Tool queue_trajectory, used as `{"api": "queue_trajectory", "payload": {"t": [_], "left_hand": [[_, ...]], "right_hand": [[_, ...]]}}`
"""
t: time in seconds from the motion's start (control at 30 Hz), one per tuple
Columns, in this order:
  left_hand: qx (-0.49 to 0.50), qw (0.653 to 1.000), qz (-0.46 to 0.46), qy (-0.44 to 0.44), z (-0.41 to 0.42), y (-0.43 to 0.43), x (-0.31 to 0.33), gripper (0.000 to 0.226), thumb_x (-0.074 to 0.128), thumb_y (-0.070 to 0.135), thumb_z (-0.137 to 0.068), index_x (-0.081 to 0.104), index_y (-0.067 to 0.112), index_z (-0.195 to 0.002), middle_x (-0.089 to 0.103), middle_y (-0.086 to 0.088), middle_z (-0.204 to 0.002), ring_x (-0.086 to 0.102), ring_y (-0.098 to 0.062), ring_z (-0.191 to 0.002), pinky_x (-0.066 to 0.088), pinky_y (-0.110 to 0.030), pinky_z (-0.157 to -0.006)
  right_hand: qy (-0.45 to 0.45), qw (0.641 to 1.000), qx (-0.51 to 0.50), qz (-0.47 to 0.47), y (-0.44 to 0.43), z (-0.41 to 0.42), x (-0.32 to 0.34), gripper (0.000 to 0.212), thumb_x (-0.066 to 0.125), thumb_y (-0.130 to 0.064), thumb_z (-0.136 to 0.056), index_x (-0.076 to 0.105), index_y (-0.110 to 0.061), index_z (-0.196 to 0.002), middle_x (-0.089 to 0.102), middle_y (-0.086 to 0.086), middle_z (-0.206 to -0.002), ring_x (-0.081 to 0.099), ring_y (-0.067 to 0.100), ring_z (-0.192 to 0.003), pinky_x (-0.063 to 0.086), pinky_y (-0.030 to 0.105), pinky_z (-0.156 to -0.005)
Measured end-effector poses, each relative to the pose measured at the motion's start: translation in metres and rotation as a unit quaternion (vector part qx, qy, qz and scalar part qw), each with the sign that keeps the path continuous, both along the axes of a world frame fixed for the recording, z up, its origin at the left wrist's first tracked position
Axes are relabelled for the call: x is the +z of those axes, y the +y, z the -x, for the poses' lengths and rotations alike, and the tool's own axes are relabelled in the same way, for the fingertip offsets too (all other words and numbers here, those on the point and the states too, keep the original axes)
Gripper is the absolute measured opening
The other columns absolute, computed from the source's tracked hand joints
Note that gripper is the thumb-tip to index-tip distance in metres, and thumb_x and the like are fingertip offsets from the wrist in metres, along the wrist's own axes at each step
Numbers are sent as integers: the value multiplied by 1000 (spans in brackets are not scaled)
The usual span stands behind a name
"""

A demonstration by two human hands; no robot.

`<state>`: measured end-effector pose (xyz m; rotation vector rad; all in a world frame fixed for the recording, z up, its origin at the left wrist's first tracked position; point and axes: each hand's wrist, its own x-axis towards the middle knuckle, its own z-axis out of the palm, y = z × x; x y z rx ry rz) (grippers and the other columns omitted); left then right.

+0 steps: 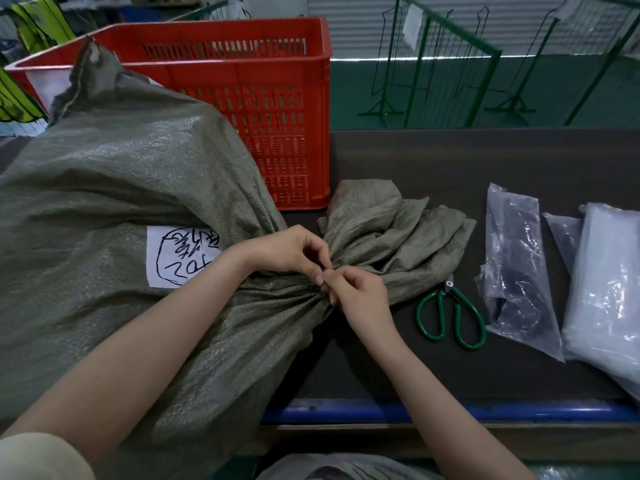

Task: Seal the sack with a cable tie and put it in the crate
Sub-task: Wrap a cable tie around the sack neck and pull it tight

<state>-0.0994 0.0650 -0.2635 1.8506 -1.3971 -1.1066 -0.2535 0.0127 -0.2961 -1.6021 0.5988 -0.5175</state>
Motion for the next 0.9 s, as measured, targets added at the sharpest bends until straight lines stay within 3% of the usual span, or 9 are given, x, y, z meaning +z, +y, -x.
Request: {"api": "queue_trajectory", "payload": {"t": [0.1,0.2,0.43,0.53,0.63,0.77,0.9], "left_hand": [[-8,1000,-1,-2,-1,1,-1,27,71,-2,-73,63,24,-74,67,25,-62,58,14,-65,43,-4,-70],[-21,1000,-3,-15,-2,0,1,29,70,-2,-73,61,26,-74,63,19,-70,57,13,-69,42,-5,-73],[-50,994,-43,-87,-12,1,-1,27,71,5,-75,56,27,-71,55,9,-80,53,15,-71,40,-4,-75],[-46,992,-51,-104,-19,0,-5,29,71,5,-76,55,29,-69,56,9,-79,54,9,-72,43,-16,-80],[-54,989,-63,-123,-22,-4,-5,28,70,5,-77,56,28,-70,58,8,-79,55,-9,-82,44,-31,-83],[-45,986,-68,-147,-24,-7,-7,28,69,6,-77,57,29,-70,56,7,-75,52,-11,-75,43,-30,-79],[-60,984,-79,-149,-21,-6,-6,20,71,7,-76,60,24,-75,55,6,-73,52,-11,-75,42,-26,-76]], "right_hand": [[-11,998,16,-66,-2,-1,4,33,55,-9,-87,58,-11,-54,45,-4,-43,38,-1,-37,30,10,-46],[-22,993,-10,-113,1,1,4,37,53,-5,-83,52,-12,-47,41,-8,-37,33,0,-38,28,11,-43],[-40,986,-44,-159,15,10,8,41,49,0,-83,49,-10,-44,39,-7,-29,31,0,-32,28,10,-39],[-62,983,-54,-162,16,12,12,44,48,3,-83,48,-10,-42,41,-6,-30,31,0,-31,28,10,-37],[-70,981,-67,-170,15,12,13,46,48,3,-84,47,-12,-40,40,-6,-28,30,1,-30,27,11,-36],[-34,972,-35,-229,8,14,12,41,46,-5,-83,45,-11,-43,37,-6,-31,28,5,-29,21,15,-34],[142,941,65,-300,-14,0,11,47,39,-43,-85,52,-13,-51,45,-3,-38,28,6,-28,15,12,-34]]}}
